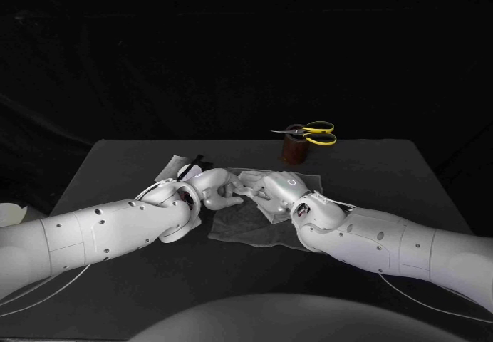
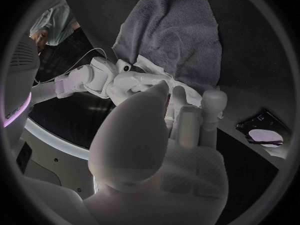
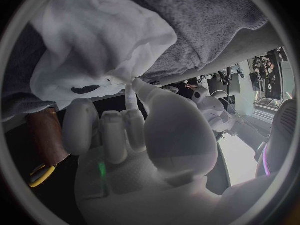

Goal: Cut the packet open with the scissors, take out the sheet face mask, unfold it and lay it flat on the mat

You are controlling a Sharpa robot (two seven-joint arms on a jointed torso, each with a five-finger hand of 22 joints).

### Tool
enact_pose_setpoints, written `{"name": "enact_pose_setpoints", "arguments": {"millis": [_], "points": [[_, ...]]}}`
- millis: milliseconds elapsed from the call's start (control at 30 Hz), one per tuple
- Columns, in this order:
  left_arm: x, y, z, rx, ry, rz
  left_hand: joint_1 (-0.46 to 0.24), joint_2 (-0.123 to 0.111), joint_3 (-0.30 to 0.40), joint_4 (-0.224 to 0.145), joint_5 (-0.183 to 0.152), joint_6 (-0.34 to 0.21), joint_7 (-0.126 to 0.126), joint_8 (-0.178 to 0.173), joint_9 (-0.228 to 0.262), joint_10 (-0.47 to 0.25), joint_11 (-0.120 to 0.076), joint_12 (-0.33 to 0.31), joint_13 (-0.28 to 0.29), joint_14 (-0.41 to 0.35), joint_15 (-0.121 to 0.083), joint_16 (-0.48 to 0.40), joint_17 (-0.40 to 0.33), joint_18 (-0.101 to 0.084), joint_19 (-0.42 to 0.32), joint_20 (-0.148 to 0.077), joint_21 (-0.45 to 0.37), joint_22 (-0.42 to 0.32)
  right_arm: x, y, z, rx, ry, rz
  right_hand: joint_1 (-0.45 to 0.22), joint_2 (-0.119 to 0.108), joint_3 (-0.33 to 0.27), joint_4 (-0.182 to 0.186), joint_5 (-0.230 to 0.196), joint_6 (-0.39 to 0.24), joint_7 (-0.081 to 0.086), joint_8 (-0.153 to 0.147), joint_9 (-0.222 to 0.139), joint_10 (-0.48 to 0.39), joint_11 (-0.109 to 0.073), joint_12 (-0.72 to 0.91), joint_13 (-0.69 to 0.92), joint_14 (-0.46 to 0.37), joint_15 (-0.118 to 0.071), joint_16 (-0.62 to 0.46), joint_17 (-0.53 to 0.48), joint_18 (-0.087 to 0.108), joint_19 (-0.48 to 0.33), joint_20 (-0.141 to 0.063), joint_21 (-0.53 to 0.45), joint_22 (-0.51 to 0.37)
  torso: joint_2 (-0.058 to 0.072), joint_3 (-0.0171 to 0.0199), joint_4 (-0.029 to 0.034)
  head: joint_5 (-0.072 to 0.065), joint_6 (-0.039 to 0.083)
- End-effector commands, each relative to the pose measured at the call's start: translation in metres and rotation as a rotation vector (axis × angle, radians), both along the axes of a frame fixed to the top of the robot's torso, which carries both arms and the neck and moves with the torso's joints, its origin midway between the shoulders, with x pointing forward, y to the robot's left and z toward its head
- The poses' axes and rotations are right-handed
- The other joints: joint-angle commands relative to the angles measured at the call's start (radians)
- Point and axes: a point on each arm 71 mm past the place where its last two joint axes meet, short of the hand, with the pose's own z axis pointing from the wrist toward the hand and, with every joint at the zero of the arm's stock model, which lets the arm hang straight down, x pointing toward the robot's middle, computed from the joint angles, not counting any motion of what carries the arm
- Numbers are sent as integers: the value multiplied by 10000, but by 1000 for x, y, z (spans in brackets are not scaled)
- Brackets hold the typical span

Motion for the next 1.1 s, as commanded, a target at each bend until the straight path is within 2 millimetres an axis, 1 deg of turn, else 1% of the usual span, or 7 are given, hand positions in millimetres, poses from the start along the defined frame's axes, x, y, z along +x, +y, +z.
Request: {"name": "enact_pose_setpoints", "arguments": {"millis": [33,133,233,467,867,1000,1100], "points": [[3,-1,-2,291,29,247,3,-115,150,-6,-38,-90,7,-122,-47,-47,-2,133,52,67,17,38,42,19,70,-1,77,43,-1,1,1,16,-44,64,-17,113,68,-13,-25,87,-1,50,17,779,-95,58,2067,1140,-212,57,2494,-60,45,-43,-19,1182,20,-1,-14,3,0],[4,-2,-3,284,47,202,-21,-181,306,-17,-36,-57,-11,-250,-87,212,-49,513,475,92,-18,66,99,10,105,-23,114,90,-1,1,1,20,-42,66,-10,135,85,-14,-25,93,-8,54,19,779,-100,59,2067,1141,-216,61,2498,-63,52,-46,-7,1190,5,14,3,-2,0],[4,-4,-3,280,104,98,-22,-206,426,-35,-36,25,-30,-302,-100,420,-84,777,853,138,-47,103,198,-12,181,-44,187,190,-1,1,1,26,-42,72,-5,147,94,-16,-25,100,-13,58,22,783,-103,71,2075,1141,-218,60,2497,-64,55,-48,-2,1193,-1,11,1,-11,0],[3,-9,-5,325,347,-186,-83,-239,655,-40,-37,263,-72,-362,-106,599,-138,1089,1248,168,-94,138,258,-24,217,-87,238,250,-1,1,1,30,-49,70,7,167,113,-23,-25,113,-22,67,27,783,-112,68,2073,1142,-224,62,2498,-64,55,-53,-3,1195,-4,4,0,2,0],[2,-16,-6,245,486,-470,-65,-263,836,-98,-37,387,-95,-423,-120,733,-170,1276,1512,180,-121,154,291,-29,221,-110,259,277,0,1,1,22,-65,0,16,222,153,-22,-26,131,-35,82,36,785,-124,72,2076,1144,-236,69,2506,-64,58,-63,-2,1199,-4,0,-3,-5,0],[3,-17,-7,299,564,-471,-70,-279,855,-103,-38,380,-94,-444,-127,703,-170,1267,1482,179,-123,155,291,-27,212,-114,255,270,0,1,2,19,-63,-1,24,266,185,-22,-26,157,-53,103,48,789,-137,82,2082,1146,-245,75,2513,-71,74,-71,24,1215,-3,5,-8,5,0],[4,-17,-9,364,695,-309,-151,-352,945,-90,-38,249,-57,-613,-184,466,-114,1181,1282,141,-91,141,231,-13,130,-110,200,192,0,1,1,8,-50,2,27,280,197,-23,-26,165,-60,111,54,792,-143,90,2087,1147,-250,75,2513,-72,77,-75,29,1219,-3,8,-16,1,0]]}}
